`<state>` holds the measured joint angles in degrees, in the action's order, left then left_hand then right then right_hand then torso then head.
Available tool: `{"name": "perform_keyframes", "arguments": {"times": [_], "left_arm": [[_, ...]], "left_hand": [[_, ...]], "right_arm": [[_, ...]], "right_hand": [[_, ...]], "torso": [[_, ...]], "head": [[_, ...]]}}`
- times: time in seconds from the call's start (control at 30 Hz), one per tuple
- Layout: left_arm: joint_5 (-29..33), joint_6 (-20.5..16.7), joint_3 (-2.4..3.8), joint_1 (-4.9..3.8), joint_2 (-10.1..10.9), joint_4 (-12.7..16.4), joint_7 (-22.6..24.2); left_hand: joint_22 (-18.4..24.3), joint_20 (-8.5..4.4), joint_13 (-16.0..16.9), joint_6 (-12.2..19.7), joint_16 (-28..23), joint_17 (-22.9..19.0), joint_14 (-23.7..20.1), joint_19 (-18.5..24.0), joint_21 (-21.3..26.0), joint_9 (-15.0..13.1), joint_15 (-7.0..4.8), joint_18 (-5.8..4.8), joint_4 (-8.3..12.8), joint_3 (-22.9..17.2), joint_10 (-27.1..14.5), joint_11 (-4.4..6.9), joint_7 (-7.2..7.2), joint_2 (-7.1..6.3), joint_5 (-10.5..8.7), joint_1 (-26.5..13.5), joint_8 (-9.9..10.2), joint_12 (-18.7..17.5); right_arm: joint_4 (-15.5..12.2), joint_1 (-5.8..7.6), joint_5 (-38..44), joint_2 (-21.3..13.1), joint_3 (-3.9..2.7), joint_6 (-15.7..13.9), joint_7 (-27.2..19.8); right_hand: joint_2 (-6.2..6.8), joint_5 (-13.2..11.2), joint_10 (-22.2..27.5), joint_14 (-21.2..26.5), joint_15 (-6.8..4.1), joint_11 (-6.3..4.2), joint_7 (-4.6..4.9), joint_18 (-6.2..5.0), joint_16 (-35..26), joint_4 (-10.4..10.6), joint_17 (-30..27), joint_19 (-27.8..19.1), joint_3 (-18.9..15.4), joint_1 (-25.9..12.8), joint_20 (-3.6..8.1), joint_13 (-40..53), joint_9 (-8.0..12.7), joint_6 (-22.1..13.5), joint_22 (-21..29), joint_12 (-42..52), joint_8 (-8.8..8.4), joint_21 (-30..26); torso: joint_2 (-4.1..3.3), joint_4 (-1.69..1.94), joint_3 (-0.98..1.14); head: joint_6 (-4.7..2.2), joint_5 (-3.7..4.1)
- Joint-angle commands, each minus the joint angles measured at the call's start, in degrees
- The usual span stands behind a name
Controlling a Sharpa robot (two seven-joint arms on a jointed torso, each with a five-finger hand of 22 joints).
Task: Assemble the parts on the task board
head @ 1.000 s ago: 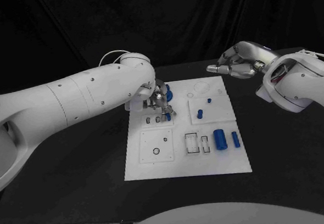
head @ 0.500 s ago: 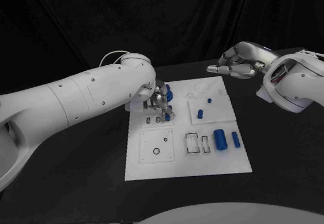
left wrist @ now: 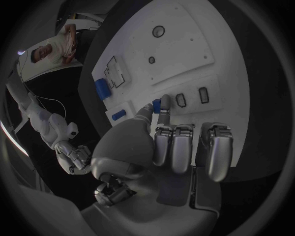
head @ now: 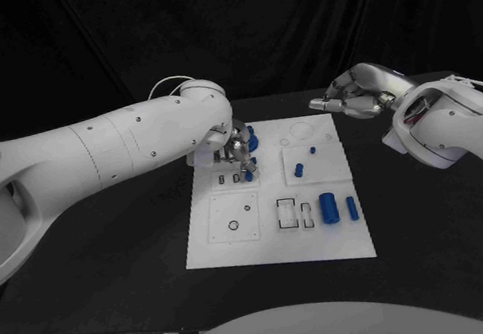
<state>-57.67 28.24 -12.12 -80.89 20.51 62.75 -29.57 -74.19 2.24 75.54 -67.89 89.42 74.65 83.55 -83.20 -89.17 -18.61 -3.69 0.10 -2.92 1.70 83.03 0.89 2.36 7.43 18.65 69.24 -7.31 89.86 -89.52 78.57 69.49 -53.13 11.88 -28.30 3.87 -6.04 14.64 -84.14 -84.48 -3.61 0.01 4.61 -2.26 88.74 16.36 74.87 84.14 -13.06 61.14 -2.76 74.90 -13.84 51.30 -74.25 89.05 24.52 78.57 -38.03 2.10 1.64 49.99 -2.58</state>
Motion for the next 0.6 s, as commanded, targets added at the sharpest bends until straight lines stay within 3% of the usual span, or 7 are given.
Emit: {"name": "perform_keyframes", "arguments": {"times": [0.03,0.33,0.6], "left_arm": [[0.23,-0.72,0.02,0.19,0.17,0.61,0.0],[0.23,-3.57,0.03,0.15,2.39,3.77,-0.91],[0.21,-6.09,0.03,-0.29,5.67,6.86,-1.81]], "left_hand": [[-14.98,-0.3,14.46,-0.78,0.58,15.35,6.45,-6.02,-0.3,-1.26,-0.9,0.15,0.92,-5.31,6.97,1.15,-0.37,-1.05,2.35,1.12,0.46,0.14],[-14.82,-0.37,14.46,-1.27,0.58,15.35,6.45,-5.87,-0.16,-1.97,-0.99,0.21,2.52,-11.12,6.97,1.22,-0.4,-3.02,3.1,-1.46,0.85,0.14],[-14.55,-0.34,14.46,-1.11,0.58,15.35,6.45,-5.61,0.05,-2.15,-0.94,0.3,2.68,-12.98,6.97,1.13,-0.29,-3.73,3.14,-2.89,1.16,0.14]], "right_arm": [[0.06,-0.14,0.05,0.02,-0.05,0.27,0.61],[0.12,-0.16,0.05,-0.07,-0.05,0.34,0.62],[0.31,-0.17,0.04,-0.2,-0.05,0.37,0.71]], "right_hand": [[-0.25,1.16,-5.86,-4.64,0.22,0.26,0.0,-0.53,-0.45,0.11,10.77,0.54,-1.83,0.49,-0.18,15.1,-0.23,0.46,-12.09,0.95,0.4,-0.02],[-0.26,1.26,-5.86,-4.6,0.23,0.26,0.01,-0.56,-0.53,0.11,10.57,0.46,-1.87,0.73,-0.19,15.1,-0.25,0.49,-12.03,0.95,0.37,-0.18],[-0.27,1.29,-5.86,-4.56,0.23,0.27,0.01,-0.59,-0.62,0.11,10.35,0.41,-1.89,0.82,-0.19,15.1,-0.25,0.5,-12.0,0.95,0.37,-0.27]], "torso": [[-0.01,-0.01,0.0],[0.02,0.01,-0.01],[0.12,0.02,0.06]], "head": [[0.01,-0.11],[0.01,-0.23],[0.01,-0.41]]}}
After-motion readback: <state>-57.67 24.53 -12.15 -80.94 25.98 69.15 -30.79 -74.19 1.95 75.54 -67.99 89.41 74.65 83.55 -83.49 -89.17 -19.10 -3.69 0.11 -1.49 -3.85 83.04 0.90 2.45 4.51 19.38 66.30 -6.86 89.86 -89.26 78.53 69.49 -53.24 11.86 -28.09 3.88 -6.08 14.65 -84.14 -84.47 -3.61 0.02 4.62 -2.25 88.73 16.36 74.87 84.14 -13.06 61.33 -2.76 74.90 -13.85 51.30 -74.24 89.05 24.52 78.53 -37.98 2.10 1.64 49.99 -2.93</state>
